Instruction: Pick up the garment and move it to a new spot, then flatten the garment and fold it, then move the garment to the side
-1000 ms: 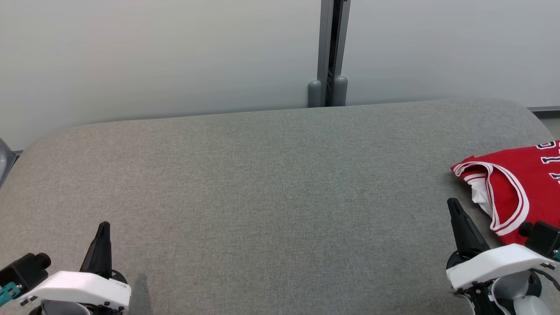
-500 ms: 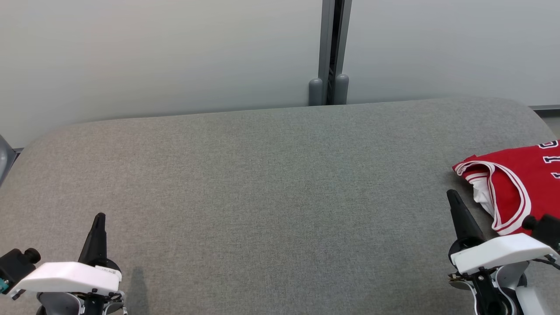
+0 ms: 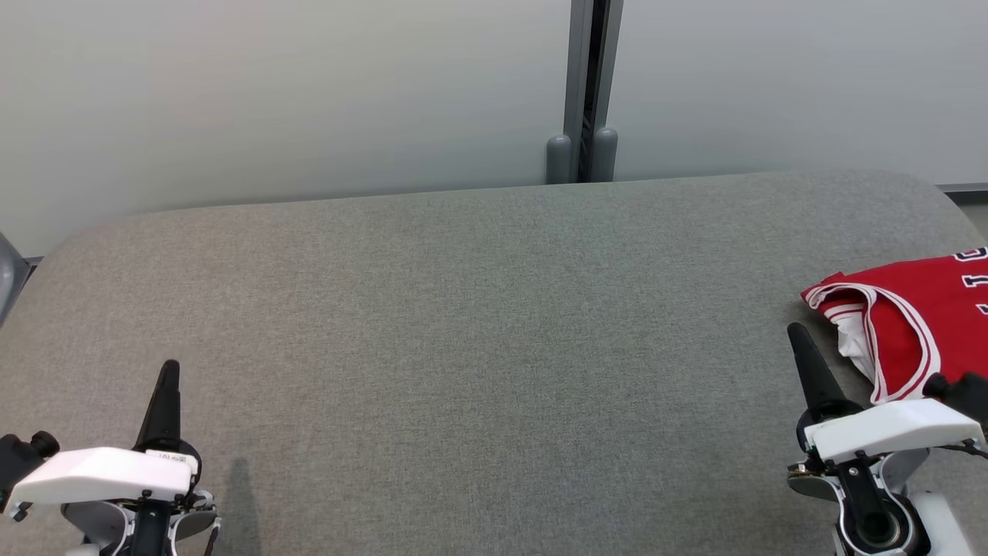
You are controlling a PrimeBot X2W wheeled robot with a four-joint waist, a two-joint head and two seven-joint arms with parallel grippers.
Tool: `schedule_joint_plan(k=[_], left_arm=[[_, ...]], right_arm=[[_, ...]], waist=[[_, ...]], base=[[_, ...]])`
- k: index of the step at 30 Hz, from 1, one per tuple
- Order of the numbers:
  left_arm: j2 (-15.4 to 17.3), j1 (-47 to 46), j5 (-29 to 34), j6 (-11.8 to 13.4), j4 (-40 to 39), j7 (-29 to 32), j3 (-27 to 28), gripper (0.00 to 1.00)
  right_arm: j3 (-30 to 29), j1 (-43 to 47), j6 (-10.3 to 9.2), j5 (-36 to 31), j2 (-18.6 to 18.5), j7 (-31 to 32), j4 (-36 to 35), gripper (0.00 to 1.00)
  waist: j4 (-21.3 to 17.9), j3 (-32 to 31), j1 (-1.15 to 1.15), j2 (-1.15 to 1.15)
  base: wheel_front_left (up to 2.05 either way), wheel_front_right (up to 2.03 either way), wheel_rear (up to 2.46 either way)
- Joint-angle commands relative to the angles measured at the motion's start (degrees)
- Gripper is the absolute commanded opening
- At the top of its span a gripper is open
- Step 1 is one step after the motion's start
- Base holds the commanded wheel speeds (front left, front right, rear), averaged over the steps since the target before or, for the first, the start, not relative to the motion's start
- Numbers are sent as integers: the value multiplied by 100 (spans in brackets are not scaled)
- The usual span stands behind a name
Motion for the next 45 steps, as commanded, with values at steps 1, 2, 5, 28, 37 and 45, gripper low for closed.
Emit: schedule_joint_plan(k=[1, 2, 5, 28, 37, 45], left_arm=[[21, -175, -107, -56, -21, 27, 78, 0], [9, -189, -152, -68, -4, 38, 95, 0], [-24, -244, -296, -110, 43, 78, 151, 0], [-273, -565, -1261, -349, 357, 345, 535, 0], [-354, -657, -1553, -427, 457, 431, 652, 0], [-425, -741, -1842, -498, 549, 507, 762, 0]], right_arm=[[-5, -158, 1, 132, -50, 7, -12, 0], [-5, -174, 1, 195, -51, 11, 8, 0], [-4, -223, 1, 387, -53, 23, 72, 0], [5, -572, 1, 1682, -62, 100, 499, 0], [8, -678, 1, 2075, -65, 119, 629, 0], [11, -774, 1, 2447, -68, 141, 751, 0]], waist=[[1, 2, 0, 0], [2, 4, 0, 0], [6, 11, 0, 0], [35, 63, 0, 0], [44, 81, 0, 0], [54, 99, 0, 0]], base=[[0, 0, 0], [0, 0, 0], [0, 0, 0], [0, 0, 0], [0, 0, 0], [0, 0, 0]])
